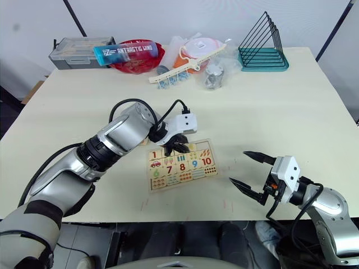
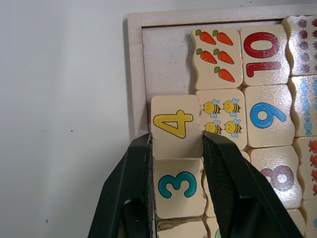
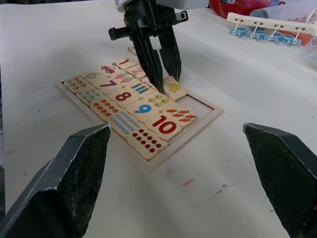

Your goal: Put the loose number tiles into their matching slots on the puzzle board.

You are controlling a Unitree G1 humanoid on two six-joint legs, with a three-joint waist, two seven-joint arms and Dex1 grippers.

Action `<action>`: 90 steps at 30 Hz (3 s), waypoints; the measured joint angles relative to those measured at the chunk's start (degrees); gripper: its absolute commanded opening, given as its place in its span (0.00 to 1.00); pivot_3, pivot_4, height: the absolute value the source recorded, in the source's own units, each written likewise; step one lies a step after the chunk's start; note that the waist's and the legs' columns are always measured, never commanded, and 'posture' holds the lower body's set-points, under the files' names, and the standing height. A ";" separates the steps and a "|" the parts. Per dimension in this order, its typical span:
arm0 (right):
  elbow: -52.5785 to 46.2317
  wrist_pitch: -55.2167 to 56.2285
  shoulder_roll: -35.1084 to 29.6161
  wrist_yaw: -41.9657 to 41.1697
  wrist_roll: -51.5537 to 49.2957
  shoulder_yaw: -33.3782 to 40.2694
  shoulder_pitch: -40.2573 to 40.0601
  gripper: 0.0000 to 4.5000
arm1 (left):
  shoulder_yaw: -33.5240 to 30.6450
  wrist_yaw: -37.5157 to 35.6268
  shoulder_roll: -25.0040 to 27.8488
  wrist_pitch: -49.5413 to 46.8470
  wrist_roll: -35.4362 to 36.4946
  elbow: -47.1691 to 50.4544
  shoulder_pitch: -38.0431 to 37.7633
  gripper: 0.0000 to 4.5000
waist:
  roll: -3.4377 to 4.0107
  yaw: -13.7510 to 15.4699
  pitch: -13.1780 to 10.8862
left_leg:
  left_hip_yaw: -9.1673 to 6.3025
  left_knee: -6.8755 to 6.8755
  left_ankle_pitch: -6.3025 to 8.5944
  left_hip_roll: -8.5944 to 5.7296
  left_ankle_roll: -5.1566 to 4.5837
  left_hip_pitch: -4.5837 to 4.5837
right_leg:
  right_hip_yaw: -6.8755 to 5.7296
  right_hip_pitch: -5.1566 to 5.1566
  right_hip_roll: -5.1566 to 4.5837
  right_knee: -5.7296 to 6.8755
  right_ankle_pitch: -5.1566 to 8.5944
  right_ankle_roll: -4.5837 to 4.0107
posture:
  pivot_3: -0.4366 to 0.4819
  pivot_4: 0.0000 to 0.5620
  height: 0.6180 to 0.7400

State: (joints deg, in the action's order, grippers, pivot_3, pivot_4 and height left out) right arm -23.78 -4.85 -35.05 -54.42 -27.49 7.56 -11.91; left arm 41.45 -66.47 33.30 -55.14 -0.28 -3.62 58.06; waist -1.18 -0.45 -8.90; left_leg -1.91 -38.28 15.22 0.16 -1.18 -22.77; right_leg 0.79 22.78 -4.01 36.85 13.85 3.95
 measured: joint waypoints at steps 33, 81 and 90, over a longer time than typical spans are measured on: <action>-0.01 0.20 -0.04 0.56 0.36 -0.01 -0.05 1.00 | -3.06 -4.75 1.88 -2.18 3.82 4.00 1.99 0.97 | 0.00 -0.09 0.00 | -0.01 -0.01 0.00 0.01 0.00 0.01 | 0.00 0.00 0.00 0.01 0.00 0.00 | 0.48 0.27 1.00; 1.36 1.39 -0.12 -1.14 -0.48 2.47 -3.22 1.00 | -25.07 -2.09 -1.04 30.94 8.83 -9.56 -21.79 0.01 | 0.03 0.09 0.01 | 0.02 -0.02 0.00 0.00 0.00 0.04 | 0.01 -0.02 -0.02 0.03 -0.01 0.00 | 0.48 0.27 1.00; 1.31 1.39 -0.12 -0.46 -0.53 2.53 -4.05 1.00 | -24.66 -2.73 -1.85 31.82 8.29 -9.90 -21.76 0.01 | 0.03 0.17 0.02 | 0.01 -0.02 0.00 0.00 0.00 0.04 | 0.01 -0.03 -0.02 0.03 -0.01 0.00 | 0.48 0.27 1.00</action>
State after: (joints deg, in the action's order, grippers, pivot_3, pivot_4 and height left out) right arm -22.47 -3.45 -35.17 -54.88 -28.01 10.09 -15.96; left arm 16.80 -69.19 31.44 -23.33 8.01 -13.52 36.30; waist -1.14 -0.28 -8.88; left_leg -1.91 -38.31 15.22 0.16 -1.18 -22.73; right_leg 0.80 22.76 -4.03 36.88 13.84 3.95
